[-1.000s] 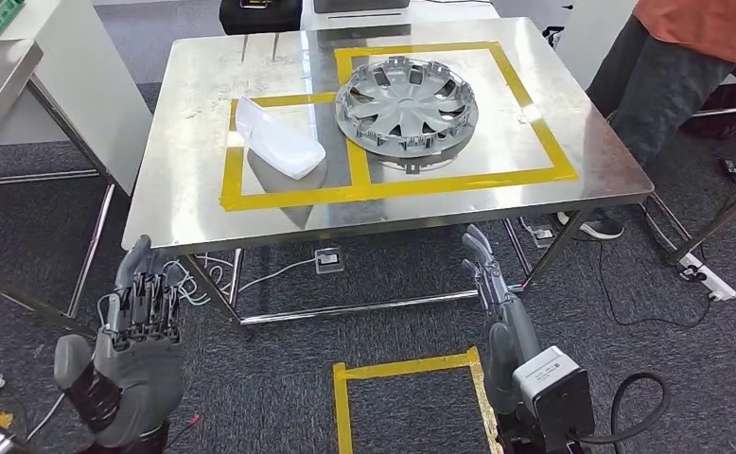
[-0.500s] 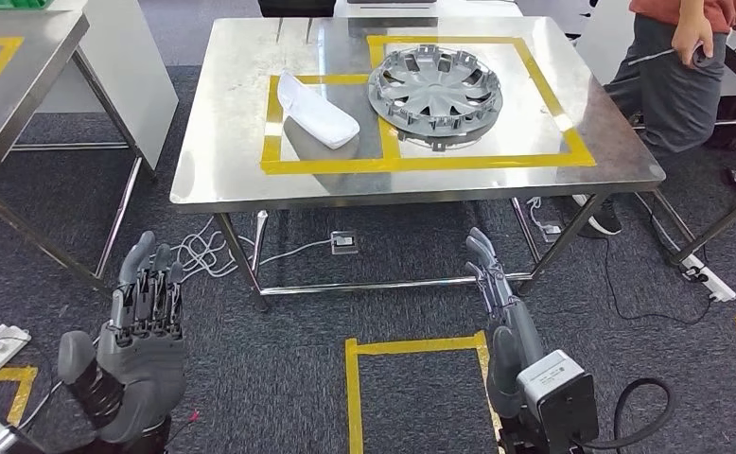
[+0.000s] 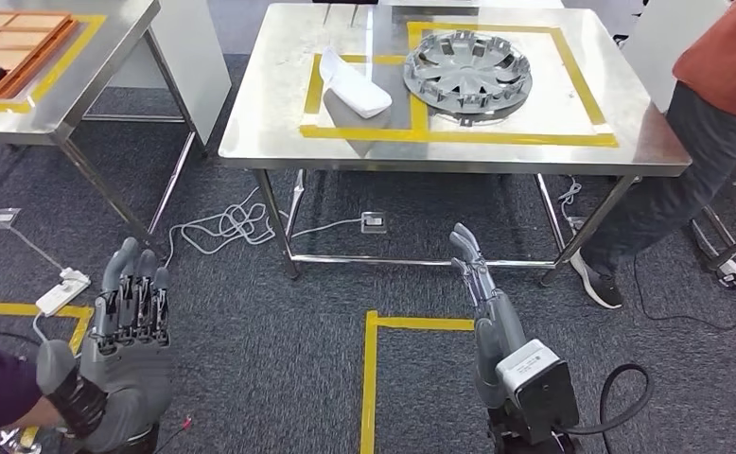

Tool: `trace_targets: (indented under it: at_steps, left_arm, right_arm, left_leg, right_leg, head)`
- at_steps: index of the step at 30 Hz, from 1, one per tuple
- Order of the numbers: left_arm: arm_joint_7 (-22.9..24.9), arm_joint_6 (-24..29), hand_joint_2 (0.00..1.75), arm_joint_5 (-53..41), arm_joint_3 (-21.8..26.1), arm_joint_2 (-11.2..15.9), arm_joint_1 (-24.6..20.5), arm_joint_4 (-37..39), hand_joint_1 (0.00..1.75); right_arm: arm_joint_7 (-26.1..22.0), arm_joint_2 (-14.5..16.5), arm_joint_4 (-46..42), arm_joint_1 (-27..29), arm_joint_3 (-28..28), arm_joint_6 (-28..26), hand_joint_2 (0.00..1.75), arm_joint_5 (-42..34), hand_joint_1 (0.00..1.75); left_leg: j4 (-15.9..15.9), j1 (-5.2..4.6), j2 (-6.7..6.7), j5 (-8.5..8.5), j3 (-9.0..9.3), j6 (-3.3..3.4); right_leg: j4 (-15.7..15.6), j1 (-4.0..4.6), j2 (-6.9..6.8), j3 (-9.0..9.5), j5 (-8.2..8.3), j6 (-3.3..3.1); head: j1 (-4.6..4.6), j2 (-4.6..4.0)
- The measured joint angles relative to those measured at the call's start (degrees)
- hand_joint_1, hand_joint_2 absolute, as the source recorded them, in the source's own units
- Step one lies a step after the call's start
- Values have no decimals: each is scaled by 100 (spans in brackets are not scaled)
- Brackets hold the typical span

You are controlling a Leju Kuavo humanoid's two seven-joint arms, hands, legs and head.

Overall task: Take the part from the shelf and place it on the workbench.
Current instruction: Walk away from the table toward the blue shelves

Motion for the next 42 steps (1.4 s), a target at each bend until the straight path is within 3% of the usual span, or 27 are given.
trace_targets:
  at_steps: [1,3,5,7,8,10,11,12,13,14,16,18,19,21,22,24,26,27,28,29,31,33,35,37,38,40,42]
  left_arm:
    - [-3,-10,0,8,9,0,-1,1,0]
    - [-10,-29,0,16,23,-1,-9,0,0]
    - [-14,-40,0,17,42,-2,-15,-1,0]
    - [-15,-50,0,21,57,-1,-4,2,0]
    - [-15,-58,0,25,60,-2,2,4,0]
    - [-14,-71,0,30,64,-4,5,8,0]
    - [-14,-77,0,32,65,-6,4,10,0]
    - [-14,-79,0,33,66,-7,4,12,0]
    - [-13,-80,0,36,67,-7,4,14,0]
    - [-13,-81,0,38,68,-7,4,16,0]
    - [-14,-80,0,42,68,-8,6,16,0]
    - [-15,-80,0,41,69,-11,1,15,0]
    - [-15,-80,0,41,70,-14,-1,15,0]
    - [-15,-81,0,41,75,-16,2,14,0]
    - [-15,-81,0,41,80,-16,8,15,0]
    - [-15,-80,0,42,92,-15,16,16,0]
    - [-14,-79,0,43,98,-16,17,18,0]
    - [-13,-79,0,44,100,-16,18,20,0]
    - [-13,-79,0,45,102,-16,18,22,0]
    - [-13,-79,0,46,103,-16,20,25,0]
    - [-12,-79,0,49,105,-17,21,30,0]
    - [-11,-81,0,51,107,-18,4,30,0]
    - [-13,-85,0,55,109,-20,-12,27,0]
    - [-15,-88,0,63,113,-19,4,30,0]
    - [-14,-90,0,69,114,-18,11,32,0]
    - [-13,-91,0,82,115,-20,10,36,0]
    - [-13,-92,0,92,115,-23,3,39,0]
  right_arm:
    - [10,2,0,2,2,-6,0,16,0]
    - [26,6,-3,6,5,-26,0,49,0]
    - [38,9,-5,11,6,-45,0,76,0]
    - [58,8,-4,20,7,-52,0,93,0]
    - [68,8,-4,29,8,-54,0,97,0]
    - [88,7,-3,51,8,-59,0,106,0]
    - [96,7,-3,62,8,-62,0,112,0]
    - [105,7,-3,72,8,-64,0,123,0]
    - [115,7,-3,82,9,-66,0,135,0]
    - [121,7,-4,90,9,-68,0,152,0]
    - [131,7,-5,99,10,-75,0,190,0]
    - [134,7,-16,110,10,-85,0,219,0]
    - [134,7,-26,114,10,-91,0,228,0]
    - [138,7,-46,121,11,-98,0,239,0]
    - [139,7,-50,119,11,-99,0,242,0]
    - [144,8,-55,123,12,-102,0,243,0]
    - [147,7,-56,144,12,-103,0,244,0]
    - [150,8,-56,156,12,-103,0,245,0]
    - [153,7,-56,165,12,-103,0,249,0]
    - [162,7,-56,170,12,-103,0,256,0]
    - [184,7,-57,171,12,-103,0,282,0]
    - [201,5,-77,185,13,-110,0,311,0]
    - [215,1,-107,196,14,-129,0,339,0]
    - [235,-6,-118,206,15,-147,0,369,0]
    - [247,-11,-119,224,16,-154,0,384,0]
    - [264,-33,-133,259,16,-168,0,405,0]
    - [276,-55,-148,282,16,-181,0,415,0]
  left_leg:
    - [-282,4,113,47,279,-18]
    - [-1107,-33,322,-266,901,16]
    - [-1578,-89,324,-535,1129,146]
    - [-1604,-95,214,-458,1015,294]
    - [-1608,-91,163,-388,949,350]
    - [-1607,-94,57,-234,784,421]
    - [-1602,-106,-8,-154,703,440]
    - [-1591,-124,-79,-66,609,453]
    - [-1576,-145,-155,25,503,460]
    - [-1558,-165,-231,114,395,463]
    - [-1530,-194,-375,272,191,464]
    - [-1525,-195,-493,409,74,431]
    - [-1538,-177,-548,479,41,398]
    - [-1598,-153,-659,616,-5,316]
    - [-1604,-154,-640,610,-32,287]
    - [-1366,-155,-416,269,-170,244]
    - [-690,-94,-151,-319,-354,174]
    - [-312,-53,-96,-466,-413,122]
    - [-18,-13,-66,-458,-422,73]
    - [122,23,-45,-310,-362,28]
    - [-143,80,69,28,44,-53]
    - [-922,74,294,-113,700,-78]
    - [-1457,22,353,-409,991,32]
    - [-1532,-12,227,-408,876,205]
    - [-1530,-22,174,-353,814,273]
    - [-1535,-38,62,-219,678,381]
    - [-1530,-80,-74,-68,543,432]
  right_leg:
    - [74,-1,-58,-124,45,28]
    - [203,5,-162,-282,120,95]
    - [230,0,-276,-322,219,159]
    - [253,-28,-259,-353,201,231]
    - [363,-39,-143,-399,22,265]
    - [886,-43,174,-521,-586,297]
    - [1246,-32,262,-578,-858,288]
    - [1571,-15,304,-597,-993,269]
    - [1773,5,324,-568,-971,236]
    - [1799,27,340,-470,-828,192]
    - [1271,70,484,-37,-521,50]
    - [487,86,719,474,-570,-68]
    - [244,95,786,608,-656,-98]
    - [48,108,709,657,-643,-85]
    - [-2,97,634,629,-575,-86]
    - [-101,51,471,547,-424,-100]
    - [-123,39,315,403,-296,-111]
    - [-118,34,227,344,-233,-95]
    - [-109,30,140,276,-168,-74]
    - [-91,20,53,203,-104,-47]
    - [-12,0,-94,35,2,23]
    - [106,-2,-213,-111,60,105]
    - [178,-6,-333,-188,133,179]
    - [206,-51,-359,-233,154,260]
    - [283,-70,-243,-279,21,295]
    - [763,-69,118,-431,-544,319]
    - [1476,-22,305,-564,-1046,255]
  head:
    - [-27,0]
    - [-65,0]
    - [-52,0]
    - [-27,0]
    - [-18,0]
    - [34,0]
    - [64,0]
    - [89,0]
    - [104,0]
    - [115,0]
    - [142,0]
    - [133,0]
    - [131,0]
    - [161,0]
    - [175,0]
    - [141,0]
    - [46,0]
    - [9,0]
    - [-20,0]
    - [-40,0]
    - [-65,0]
    - [-105,0]
    - [-82,0]
    - [-4,0]
    - [16,0]
    - [72,0]
    - [149,0]
